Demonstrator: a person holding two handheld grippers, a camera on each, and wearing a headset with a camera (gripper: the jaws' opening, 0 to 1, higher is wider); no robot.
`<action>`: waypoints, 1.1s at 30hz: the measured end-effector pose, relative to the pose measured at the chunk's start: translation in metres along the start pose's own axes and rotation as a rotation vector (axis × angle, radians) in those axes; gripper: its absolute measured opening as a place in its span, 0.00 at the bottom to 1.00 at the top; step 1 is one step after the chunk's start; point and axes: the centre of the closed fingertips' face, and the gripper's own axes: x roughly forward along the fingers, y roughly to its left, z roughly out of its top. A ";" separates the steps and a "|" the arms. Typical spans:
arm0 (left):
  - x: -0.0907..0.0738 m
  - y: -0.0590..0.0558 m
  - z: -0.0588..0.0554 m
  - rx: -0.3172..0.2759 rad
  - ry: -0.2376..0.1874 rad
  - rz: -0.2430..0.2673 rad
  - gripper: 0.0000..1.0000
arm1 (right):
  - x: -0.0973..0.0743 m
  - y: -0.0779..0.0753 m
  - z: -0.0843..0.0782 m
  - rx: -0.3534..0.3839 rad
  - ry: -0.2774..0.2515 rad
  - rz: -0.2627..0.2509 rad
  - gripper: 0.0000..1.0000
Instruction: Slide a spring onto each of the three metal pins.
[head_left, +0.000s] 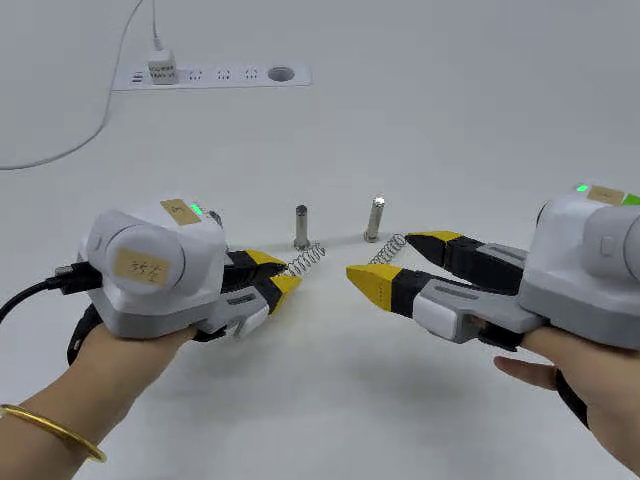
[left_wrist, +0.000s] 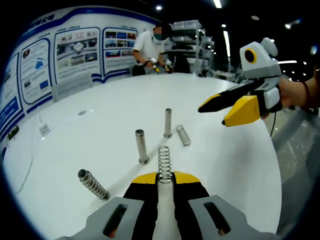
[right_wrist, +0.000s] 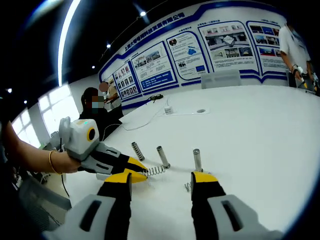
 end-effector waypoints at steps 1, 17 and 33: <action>-0.002 -0.001 0.002 -0.003 -0.007 0.001 0.10 | 0.000 0.000 0.001 0.006 -0.003 0.002 0.49; -0.029 -0.017 0.033 -0.091 -0.172 0.012 0.10 | 0.011 0.022 0.023 0.215 -0.065 0.103 0.42; -0.047 -0.030 0.054 -0.130 -0.300 -0.026 0.10 | 0.020 0.045 0.029 0.407 -0.079 0.209 0.27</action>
